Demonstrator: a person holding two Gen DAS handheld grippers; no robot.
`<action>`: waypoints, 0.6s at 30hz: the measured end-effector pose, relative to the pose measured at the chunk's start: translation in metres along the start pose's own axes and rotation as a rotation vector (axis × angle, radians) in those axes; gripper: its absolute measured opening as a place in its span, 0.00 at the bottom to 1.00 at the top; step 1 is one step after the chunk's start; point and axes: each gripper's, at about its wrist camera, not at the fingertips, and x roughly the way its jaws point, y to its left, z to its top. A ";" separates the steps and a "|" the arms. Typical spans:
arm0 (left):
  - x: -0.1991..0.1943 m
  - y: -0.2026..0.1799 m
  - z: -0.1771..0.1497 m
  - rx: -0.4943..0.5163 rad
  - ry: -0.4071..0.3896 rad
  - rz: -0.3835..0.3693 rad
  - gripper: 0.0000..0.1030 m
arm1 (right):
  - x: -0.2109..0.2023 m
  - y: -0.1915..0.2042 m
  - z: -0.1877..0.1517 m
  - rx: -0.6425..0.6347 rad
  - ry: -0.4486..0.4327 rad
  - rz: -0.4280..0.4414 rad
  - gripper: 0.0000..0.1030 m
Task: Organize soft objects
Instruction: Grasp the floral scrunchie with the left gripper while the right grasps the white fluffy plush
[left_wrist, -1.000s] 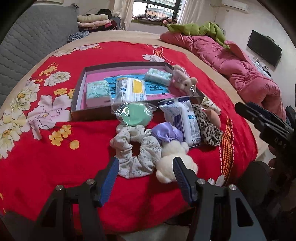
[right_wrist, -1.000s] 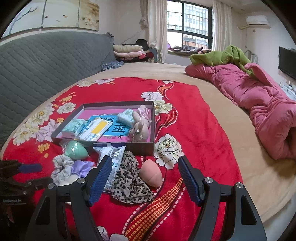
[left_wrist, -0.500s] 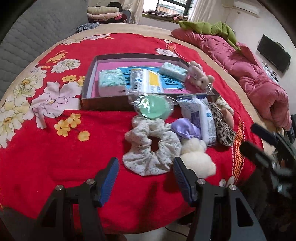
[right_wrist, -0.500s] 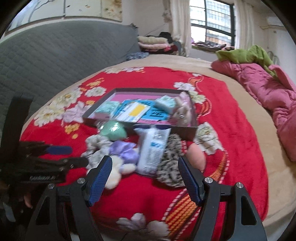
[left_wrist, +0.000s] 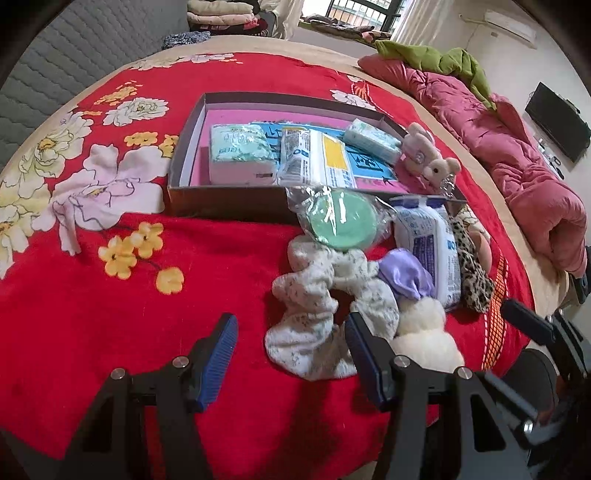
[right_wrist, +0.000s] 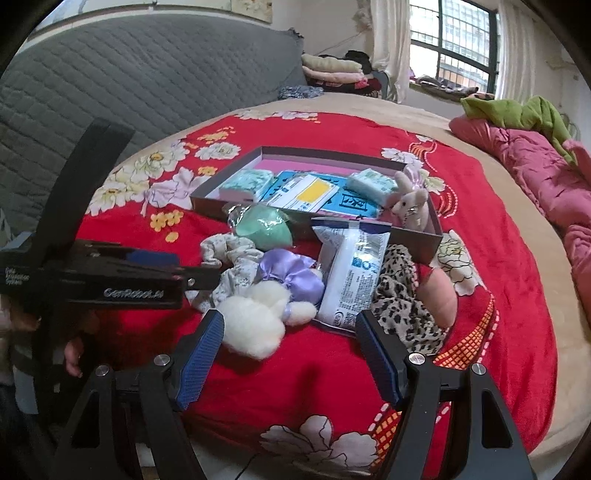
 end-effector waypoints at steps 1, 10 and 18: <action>0.001 0.000 0.001 -0.001 -0.003 0.001 0.58 | 0.002 0.000 0.000 0.001 0.004 0.005 0.73; 0.011 0.003 0.009 -0.006 0.003 -0.030 0.29 | 0.022 0.013 -0.001 -0.011 0.030 0.021 0.73; 0.019 0.006 0.013 -0.033 0.024 -0.080 0.17 | 0.042 0.025 -0.001 -0.023 0.048 0.021 0.73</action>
